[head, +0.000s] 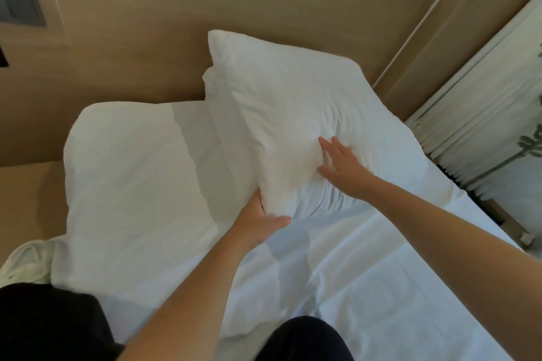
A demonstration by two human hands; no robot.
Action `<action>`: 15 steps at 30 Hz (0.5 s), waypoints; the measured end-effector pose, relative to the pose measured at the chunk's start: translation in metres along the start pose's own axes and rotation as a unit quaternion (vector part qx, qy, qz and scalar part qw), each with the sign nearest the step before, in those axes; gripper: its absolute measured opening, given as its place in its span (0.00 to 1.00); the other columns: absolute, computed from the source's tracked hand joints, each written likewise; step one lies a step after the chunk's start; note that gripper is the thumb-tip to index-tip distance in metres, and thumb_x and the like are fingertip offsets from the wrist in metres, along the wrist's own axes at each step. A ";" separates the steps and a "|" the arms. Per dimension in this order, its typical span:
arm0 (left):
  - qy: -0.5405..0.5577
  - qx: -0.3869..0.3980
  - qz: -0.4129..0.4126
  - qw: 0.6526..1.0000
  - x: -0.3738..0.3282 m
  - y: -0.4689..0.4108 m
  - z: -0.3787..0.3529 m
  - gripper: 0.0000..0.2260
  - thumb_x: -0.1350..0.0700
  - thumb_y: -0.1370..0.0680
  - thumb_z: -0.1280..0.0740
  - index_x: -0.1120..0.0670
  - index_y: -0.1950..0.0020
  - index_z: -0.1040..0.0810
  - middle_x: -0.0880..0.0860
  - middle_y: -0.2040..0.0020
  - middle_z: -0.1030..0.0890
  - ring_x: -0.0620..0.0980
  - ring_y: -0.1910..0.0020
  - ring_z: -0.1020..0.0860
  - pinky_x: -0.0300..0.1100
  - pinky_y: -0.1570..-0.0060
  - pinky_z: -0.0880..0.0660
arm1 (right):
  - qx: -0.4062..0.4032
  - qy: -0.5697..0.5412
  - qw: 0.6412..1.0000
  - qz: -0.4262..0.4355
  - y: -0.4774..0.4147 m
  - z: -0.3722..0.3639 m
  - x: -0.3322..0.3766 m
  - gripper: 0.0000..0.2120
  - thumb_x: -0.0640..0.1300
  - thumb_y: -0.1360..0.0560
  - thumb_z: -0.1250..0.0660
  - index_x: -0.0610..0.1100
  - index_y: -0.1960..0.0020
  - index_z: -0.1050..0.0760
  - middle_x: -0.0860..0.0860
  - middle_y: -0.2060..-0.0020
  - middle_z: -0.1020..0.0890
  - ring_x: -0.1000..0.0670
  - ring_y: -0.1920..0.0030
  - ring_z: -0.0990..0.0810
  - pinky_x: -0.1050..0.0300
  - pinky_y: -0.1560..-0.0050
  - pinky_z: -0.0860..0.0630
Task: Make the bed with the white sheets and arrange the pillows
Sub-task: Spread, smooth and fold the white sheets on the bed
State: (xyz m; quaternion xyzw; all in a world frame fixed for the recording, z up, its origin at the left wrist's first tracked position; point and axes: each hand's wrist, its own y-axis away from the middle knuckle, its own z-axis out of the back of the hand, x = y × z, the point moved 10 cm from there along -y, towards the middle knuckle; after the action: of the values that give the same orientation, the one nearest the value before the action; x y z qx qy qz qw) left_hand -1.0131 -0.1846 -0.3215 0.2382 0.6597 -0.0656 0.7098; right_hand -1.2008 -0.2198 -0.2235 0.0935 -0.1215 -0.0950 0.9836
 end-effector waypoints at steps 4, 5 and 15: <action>-0.120 0.012 -0.004 0.993 0.010 0.003 0.008 0.14 0.56 0.25 0.30 0.51 0.39 0.23 0.49 0.47 0.19 0.49 0.49 0.22 0.43 0.49 0.25 | 0.023 -0.026 0.996 -0.080 -0.006 -0.013 0.025 0.46 0.70 0.26 0.44 0.52 0.21 0.66 0.44 0.22 0.64 0.35 0.23 0.64 0.34 0.27 0.57; -0.133 0.017 -0.012 0.991 0.009 0.004 0.014 0.10 0.56 0.25 0.29 0.51 0.45 0.21 0.49 0.50 0.18 0.49 0.51 0.21 0.43 0.49 0.25 | 0.028 -0.015 0.995 -0.091 -0.008 -0.017 0.027 0.48 0.72 0.27 0.44 0.52 0.21 0.67 0.43 0.22 0.64 0.34 0.24 0.64 0.33 0.27 0.56; -0.260 0.057 -0.035 0.963 0.015 0.022 0.013 0.12 0.56 0.26 0.31 0.50 0.45 0.30 0.47 0.52 0.26 0.50 0.51 0.26 0.41 0.53 0.30 | -0.092 0.367 0.834 0.402 0.036 -0.026 0.167 0.30 0.37 0.28 0.32 0.52 0.29 0.30 0.45 0.25 0.36 0.40 0.23 0.44 0.31 0.28 0.47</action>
State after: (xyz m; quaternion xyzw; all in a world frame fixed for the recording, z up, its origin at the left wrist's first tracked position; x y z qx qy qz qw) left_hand -0.9905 -0.1680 -0.3305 0.2301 0.4554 -0.1876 0.8393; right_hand -1.0292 -0.2163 -0.2042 -0.0263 0.2306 0.3398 0.9114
